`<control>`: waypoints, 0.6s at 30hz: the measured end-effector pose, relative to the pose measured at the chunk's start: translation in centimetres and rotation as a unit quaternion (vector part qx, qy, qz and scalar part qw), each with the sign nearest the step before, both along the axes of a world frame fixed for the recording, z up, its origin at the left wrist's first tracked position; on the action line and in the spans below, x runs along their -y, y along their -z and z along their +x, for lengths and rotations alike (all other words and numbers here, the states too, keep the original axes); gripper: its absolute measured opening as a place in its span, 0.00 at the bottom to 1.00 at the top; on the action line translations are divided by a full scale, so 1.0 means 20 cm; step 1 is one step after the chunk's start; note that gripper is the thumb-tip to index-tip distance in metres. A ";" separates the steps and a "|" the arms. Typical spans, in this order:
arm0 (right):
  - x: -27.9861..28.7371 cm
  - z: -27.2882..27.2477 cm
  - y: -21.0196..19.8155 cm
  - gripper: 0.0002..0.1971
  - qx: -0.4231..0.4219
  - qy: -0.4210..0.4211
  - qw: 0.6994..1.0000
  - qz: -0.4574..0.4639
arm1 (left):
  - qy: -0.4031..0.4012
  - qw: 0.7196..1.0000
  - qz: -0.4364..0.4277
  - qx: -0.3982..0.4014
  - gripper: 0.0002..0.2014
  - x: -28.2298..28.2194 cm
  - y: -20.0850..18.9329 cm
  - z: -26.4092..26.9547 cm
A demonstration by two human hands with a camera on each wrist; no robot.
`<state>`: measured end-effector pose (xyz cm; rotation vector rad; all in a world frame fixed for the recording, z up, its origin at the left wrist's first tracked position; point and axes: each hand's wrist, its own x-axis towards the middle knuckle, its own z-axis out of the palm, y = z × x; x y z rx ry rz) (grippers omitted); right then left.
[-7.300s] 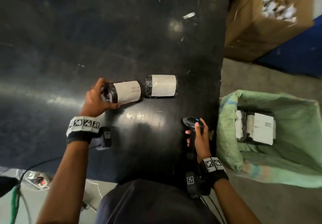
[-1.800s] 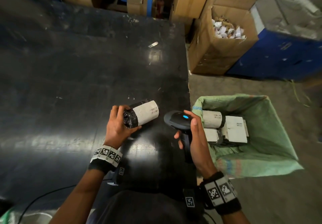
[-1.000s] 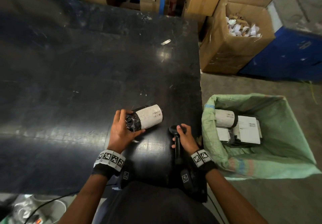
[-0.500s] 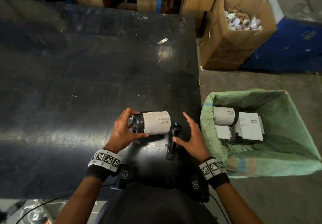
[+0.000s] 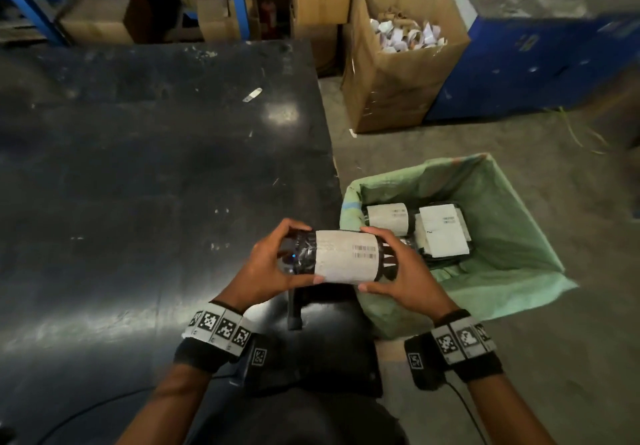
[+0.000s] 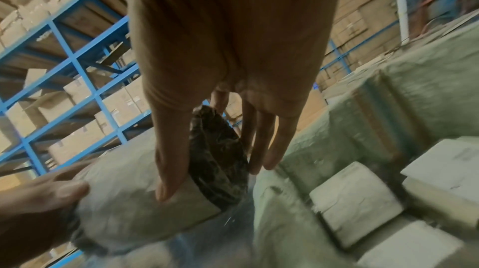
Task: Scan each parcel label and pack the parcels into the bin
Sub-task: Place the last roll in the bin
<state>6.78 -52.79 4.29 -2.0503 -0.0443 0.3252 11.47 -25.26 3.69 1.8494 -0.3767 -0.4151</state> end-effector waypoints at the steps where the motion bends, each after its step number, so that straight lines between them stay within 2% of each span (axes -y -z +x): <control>1: 0.09 0.00 -0.01 0.47 -0.012 0.005 1.000 -0.009 | 0.015 1.000 0.010 -0.001 0.34 0.06 0.01 0.01; 4: 0.40 0.04 -0.03 0.47 -0.041 0.010 0.998 -0.053 | 0.033 0.998 0.052 0.032 0.32 0.30 0.09 0.05; 6: 0.61 0.08 -0.03 0.48 -0.081 0.021 0.994 -0.065 | 0.014 0.994 0.080 0.069 0.36 0.50 0.19 0.05; 8: 0.80 0.14 0.00 0.48 -0.120 0.039 0.988 -0.087 | -0.009 0.983 0.159 0.092 0.42 0.68 0.30 0.03; 11: 1.05 0.28 0.08 0.50 -0.148 0.051 0.977 -0.143 | -0.024 0.953 0.283 0.102 0.43 0.88 0.45 -0.02; 14: 1.19 0.45 0.17 0.48 -0.154 0.059 0.965 -0.202 | -0.039 0.937 0.329 0.116 0.45 0.97 0.52 -0.07; 18: 1.24 0.63 0.27 0.46 -0.128 0.089 0.949 -0.276 | -0.040 0.924 0.363 0.109 0.46 0.99 0.54 -0.08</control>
